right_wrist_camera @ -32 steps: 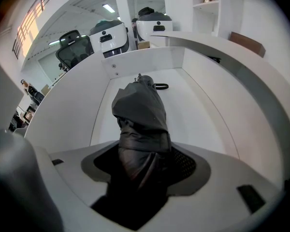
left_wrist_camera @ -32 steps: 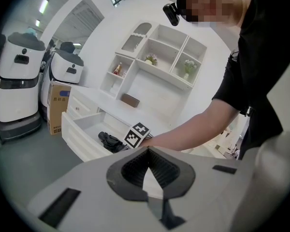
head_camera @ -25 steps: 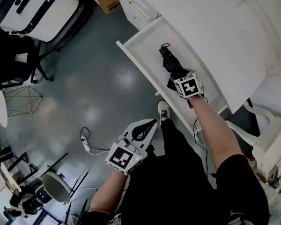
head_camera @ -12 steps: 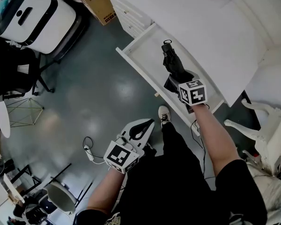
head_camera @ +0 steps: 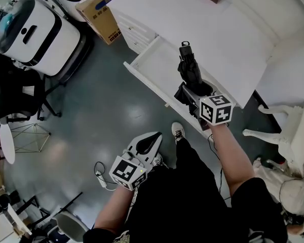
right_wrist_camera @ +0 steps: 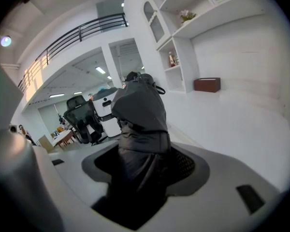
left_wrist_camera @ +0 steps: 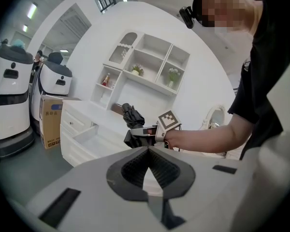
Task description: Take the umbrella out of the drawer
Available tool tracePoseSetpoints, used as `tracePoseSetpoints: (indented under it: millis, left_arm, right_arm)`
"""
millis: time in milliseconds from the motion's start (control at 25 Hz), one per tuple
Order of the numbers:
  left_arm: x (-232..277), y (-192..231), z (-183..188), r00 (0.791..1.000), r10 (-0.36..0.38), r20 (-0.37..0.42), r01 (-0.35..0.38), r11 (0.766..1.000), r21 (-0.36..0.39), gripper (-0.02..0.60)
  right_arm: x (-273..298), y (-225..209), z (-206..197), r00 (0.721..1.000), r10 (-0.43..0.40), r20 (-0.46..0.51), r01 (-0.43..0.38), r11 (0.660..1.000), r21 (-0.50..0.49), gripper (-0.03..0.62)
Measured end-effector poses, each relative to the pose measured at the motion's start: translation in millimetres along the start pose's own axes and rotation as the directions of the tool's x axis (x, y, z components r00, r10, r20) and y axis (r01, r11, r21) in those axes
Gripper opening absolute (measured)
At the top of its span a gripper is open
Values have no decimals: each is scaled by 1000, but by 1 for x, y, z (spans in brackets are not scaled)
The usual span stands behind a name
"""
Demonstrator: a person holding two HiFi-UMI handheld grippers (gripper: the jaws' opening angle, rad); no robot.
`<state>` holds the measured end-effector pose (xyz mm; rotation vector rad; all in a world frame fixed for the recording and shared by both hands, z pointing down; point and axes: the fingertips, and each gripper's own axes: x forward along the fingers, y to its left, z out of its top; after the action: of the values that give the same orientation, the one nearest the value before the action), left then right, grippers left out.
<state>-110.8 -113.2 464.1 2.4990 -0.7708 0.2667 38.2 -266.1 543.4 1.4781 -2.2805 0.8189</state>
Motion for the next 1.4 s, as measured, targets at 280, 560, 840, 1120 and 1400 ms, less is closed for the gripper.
tracePoseSetpoints:
  millis: [280, 560, 840, 1120, 1400]
  left_arm:
    - [-24, -6, 14, 998, -2, 59, 1, 1000, 19, 5]
    - [-48, -11, 26, 994, 18, 107, -20, 1000, 19, 5]
    - [-73, -22, 34, 991, 11, 135, -17, 999, 47, 5]
    - [-102, -40, 27, 988, 4, 154, -14, 998, 63, 5]
    - [-122, -48, 27, 987, -2, 161, -10, 997, 74, 5]
  right_arm:
    - [-67, 36, 32, 987, 25, 159, -30, 999, 25, 276]
    - [-115, 78, 38, 967, 57, 248, -65, 998, 26, 276]
    - [-151, 114, 30, 953, 67, 295, -80, 996, 34, 276]
    - [-191, 146, 7, 941, 67, 331, -89, 995, 53, 276]
    - [-223, 171, -11, 939, 57, 340, -79, 996, 52, 278]
